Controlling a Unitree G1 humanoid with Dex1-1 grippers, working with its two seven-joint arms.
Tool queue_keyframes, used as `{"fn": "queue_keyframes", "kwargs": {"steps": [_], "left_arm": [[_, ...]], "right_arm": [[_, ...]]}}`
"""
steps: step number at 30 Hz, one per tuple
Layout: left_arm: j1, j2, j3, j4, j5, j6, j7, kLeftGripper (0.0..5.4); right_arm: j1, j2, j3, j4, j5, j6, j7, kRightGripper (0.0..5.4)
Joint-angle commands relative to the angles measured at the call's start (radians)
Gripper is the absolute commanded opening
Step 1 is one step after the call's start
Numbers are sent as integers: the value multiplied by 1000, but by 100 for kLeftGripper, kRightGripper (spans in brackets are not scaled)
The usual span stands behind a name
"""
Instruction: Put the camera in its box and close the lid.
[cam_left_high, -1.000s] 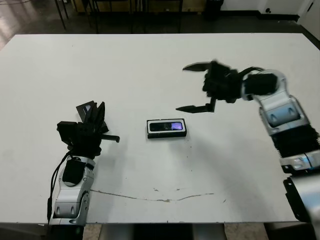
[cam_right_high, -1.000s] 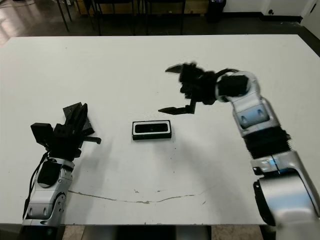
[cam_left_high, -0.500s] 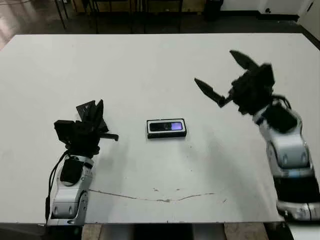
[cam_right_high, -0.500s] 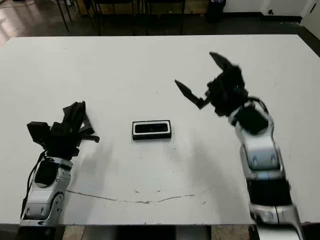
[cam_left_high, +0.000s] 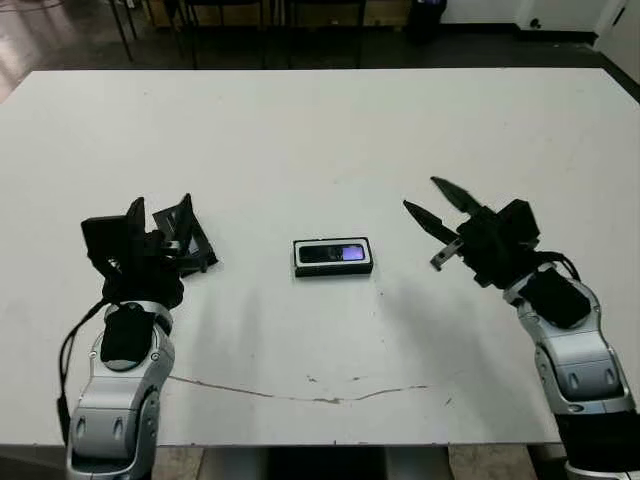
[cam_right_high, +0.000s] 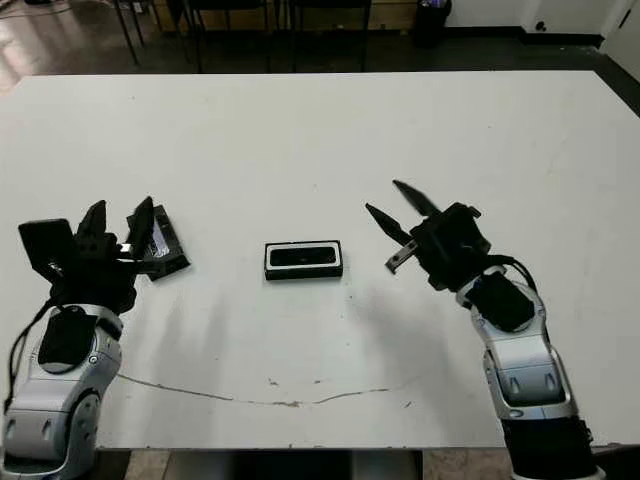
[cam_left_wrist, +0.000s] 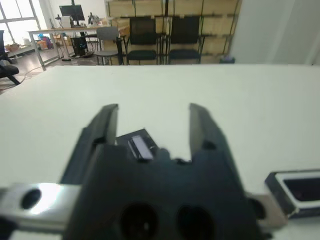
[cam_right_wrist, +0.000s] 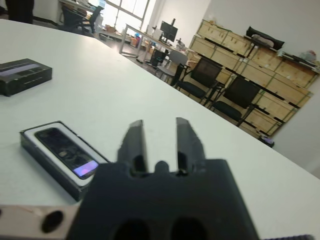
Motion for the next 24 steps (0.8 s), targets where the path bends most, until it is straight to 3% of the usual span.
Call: {"fn": "queue_keyframes", "kwargs": {"steps": [1,10,17,24], "left_arm": [[-60,-19,2,9,1,143,20,329],[-226,-200,42,174,-21,190,131,538],[-340,-335,108,345,-30,117,298,538],[-370,-369,148,474,-48,19,431,538]], "right_arm": [[-18,22,25,33,-15,-6,-16,0],[-30,55,35,66,8,3,-21,0],[-18,37,21,74,2,-24,-24,0],[-21,35,16,87,12,-28,-14,0]]}}
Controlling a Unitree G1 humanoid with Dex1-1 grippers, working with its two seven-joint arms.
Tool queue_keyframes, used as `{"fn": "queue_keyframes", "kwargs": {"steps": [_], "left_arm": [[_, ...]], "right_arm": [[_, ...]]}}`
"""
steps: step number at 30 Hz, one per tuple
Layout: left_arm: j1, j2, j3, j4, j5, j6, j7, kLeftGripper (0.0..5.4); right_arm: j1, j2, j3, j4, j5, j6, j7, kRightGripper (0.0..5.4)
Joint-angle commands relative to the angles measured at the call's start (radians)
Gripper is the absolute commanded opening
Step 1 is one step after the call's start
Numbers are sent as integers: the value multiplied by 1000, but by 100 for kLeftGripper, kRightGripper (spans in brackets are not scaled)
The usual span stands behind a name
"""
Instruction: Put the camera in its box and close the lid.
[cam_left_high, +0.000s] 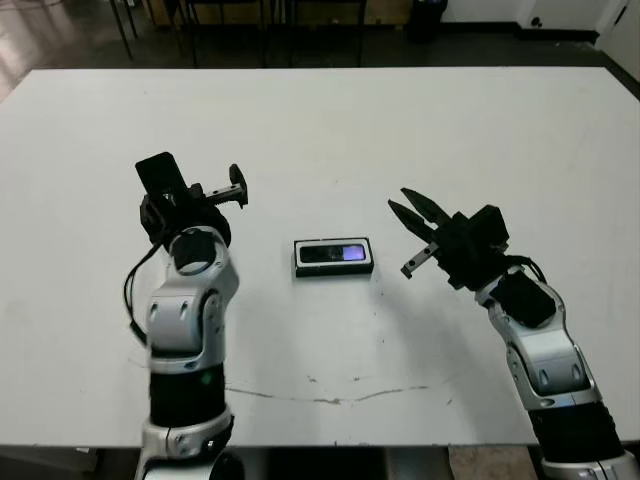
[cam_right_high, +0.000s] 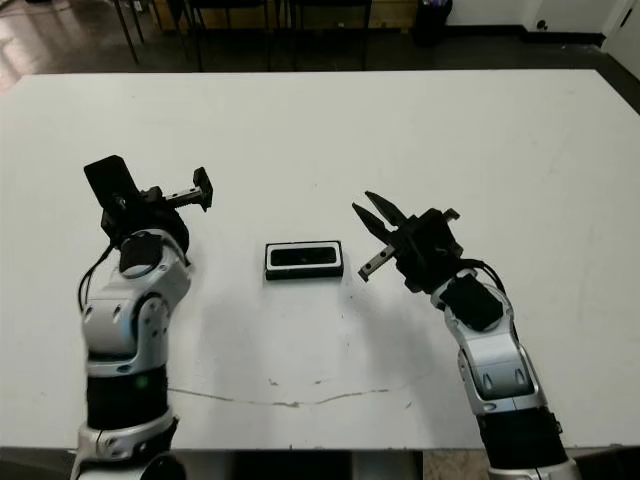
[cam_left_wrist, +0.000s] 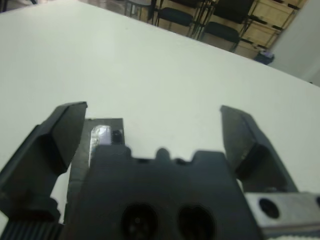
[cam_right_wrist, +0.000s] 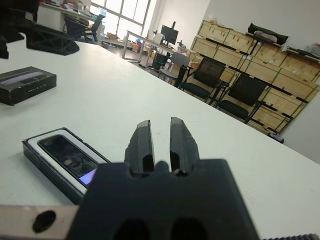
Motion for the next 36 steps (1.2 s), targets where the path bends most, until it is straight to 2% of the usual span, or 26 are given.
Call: {"fn": "queue_keyframes", "kwargs": {"steps": [1,8,25,36], "left_arm": [[10,-70,31,84,2,-45,68,538],[23,-36,21,174,4,-118,91,538],[36,15,-7,193,55,43,40,538],[67,16,12,152,65,88,18,538]], "right_arm": [[4,-11,-5,16,10,6,11,0],[1,-12,-3,23,19,-1,22,0],[2,-15,-3,8,20,13,23,0],[0,-21,-9,11,27,13,25,0]]}}
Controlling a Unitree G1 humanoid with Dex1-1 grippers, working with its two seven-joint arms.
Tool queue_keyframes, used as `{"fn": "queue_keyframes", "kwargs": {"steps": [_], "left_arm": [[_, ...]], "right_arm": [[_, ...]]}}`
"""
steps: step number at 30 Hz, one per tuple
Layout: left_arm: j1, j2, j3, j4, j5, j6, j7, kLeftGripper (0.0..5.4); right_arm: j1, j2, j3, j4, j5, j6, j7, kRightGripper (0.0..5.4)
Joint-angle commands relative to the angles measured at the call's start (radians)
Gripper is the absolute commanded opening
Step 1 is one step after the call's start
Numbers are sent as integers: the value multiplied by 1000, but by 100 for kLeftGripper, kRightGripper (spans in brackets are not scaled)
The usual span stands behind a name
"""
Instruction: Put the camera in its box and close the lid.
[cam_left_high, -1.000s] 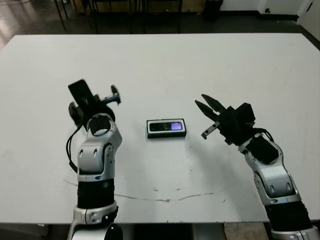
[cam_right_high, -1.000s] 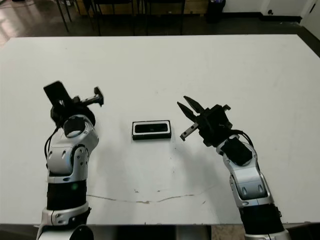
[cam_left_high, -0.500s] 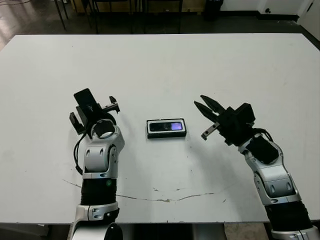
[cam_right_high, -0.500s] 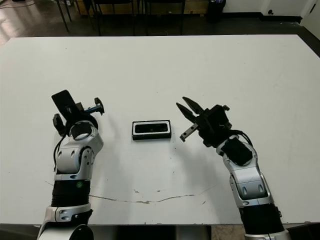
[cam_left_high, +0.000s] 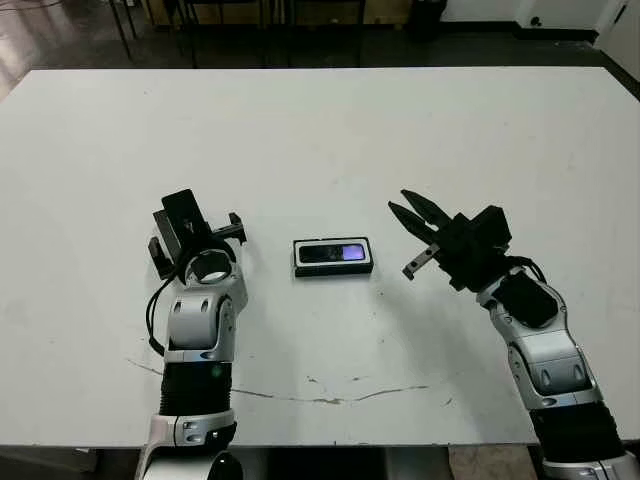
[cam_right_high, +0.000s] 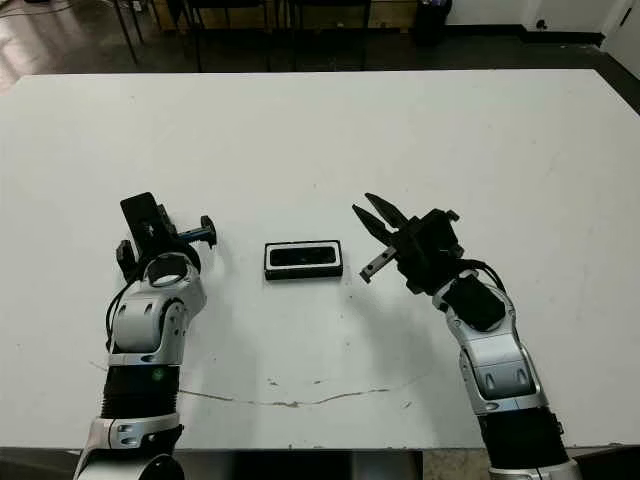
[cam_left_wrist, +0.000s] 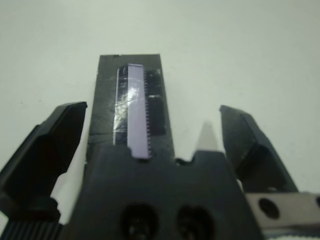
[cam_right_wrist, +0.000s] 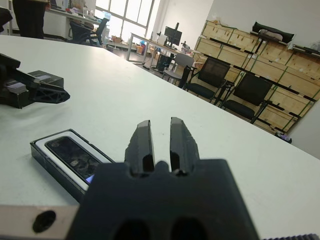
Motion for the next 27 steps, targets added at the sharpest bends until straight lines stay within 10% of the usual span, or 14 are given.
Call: {"fn": "queue_keyframes", "kwargs": {"steps": [1,15,27], "left_arm": [[34,-10,19,-6,6,28,11,538],[53,-22,48,13,-12,3,6,517],[75,-45,80,76,-103,-120,-5,230]], "right_arm": [[0,-16,-7,7,-3,11,4,0],[2,-15,-10,13,6,8,6,0],[8,-10,-17,4,25,30,1,0]]}}
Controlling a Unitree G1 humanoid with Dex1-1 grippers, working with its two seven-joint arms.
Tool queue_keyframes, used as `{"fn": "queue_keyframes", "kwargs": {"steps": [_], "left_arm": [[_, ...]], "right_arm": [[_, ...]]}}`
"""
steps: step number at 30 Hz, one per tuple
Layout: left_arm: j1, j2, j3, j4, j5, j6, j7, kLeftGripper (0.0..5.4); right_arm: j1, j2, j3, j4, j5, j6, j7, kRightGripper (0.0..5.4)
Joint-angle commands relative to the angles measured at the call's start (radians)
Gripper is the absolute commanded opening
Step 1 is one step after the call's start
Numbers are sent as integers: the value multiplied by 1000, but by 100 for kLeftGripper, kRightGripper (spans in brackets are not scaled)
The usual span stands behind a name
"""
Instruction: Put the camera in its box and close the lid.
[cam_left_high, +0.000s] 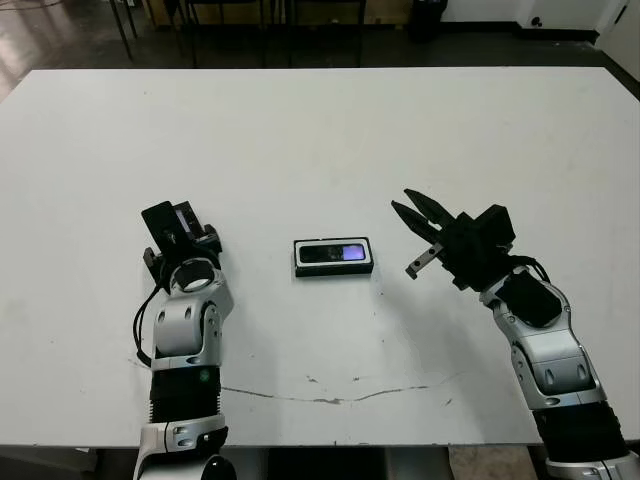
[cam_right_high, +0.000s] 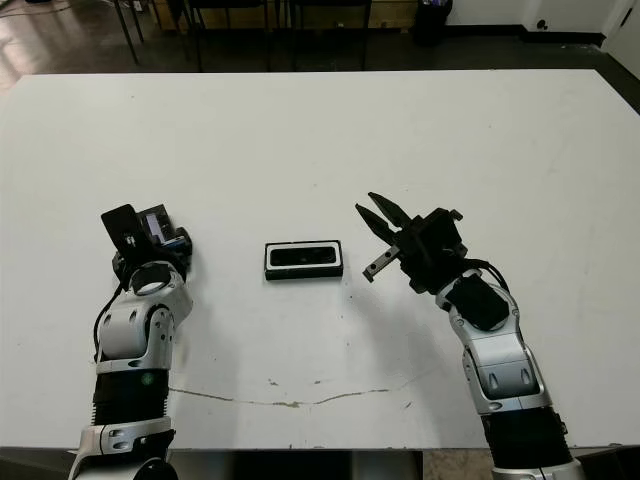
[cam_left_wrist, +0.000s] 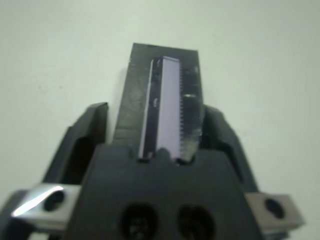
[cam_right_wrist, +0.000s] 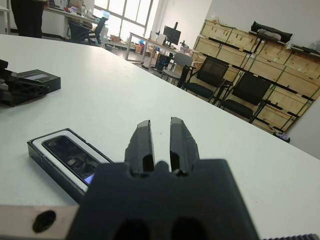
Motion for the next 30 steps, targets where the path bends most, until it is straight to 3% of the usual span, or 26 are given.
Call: {"fn": "queue_keyframes", "kwargs": {"steps": [1,3,11,15,19,23,30], "left_arm": [[58,-45,2,20,-24,3,-13,209],[64,-35,-5,16,-34,13,-30,183],[86,-27,-11,-7,-46,10,-61,180],[130,33,-72,-92,-43,4,-153,180],[159,166,-143,-236,-33,12,-301,180],[151,327,-154,-325,-55,-52,-506,180],[53,650,-154,-179,-120,-279,-986,180]], "right_arm": [[7,-5,-8,11,6,7,2,0],[7,-6,-7,13,3,1,2,0],[13,-6,-9,16,12,-4,6,0],[25,-4,-12,3,19,6,4,0],[37,-4,-22,-13,34,32,1,0],[44,-11,-37,-26,61,53,9,0],[40,-30,-67,-34,89,76,23,0]]}}
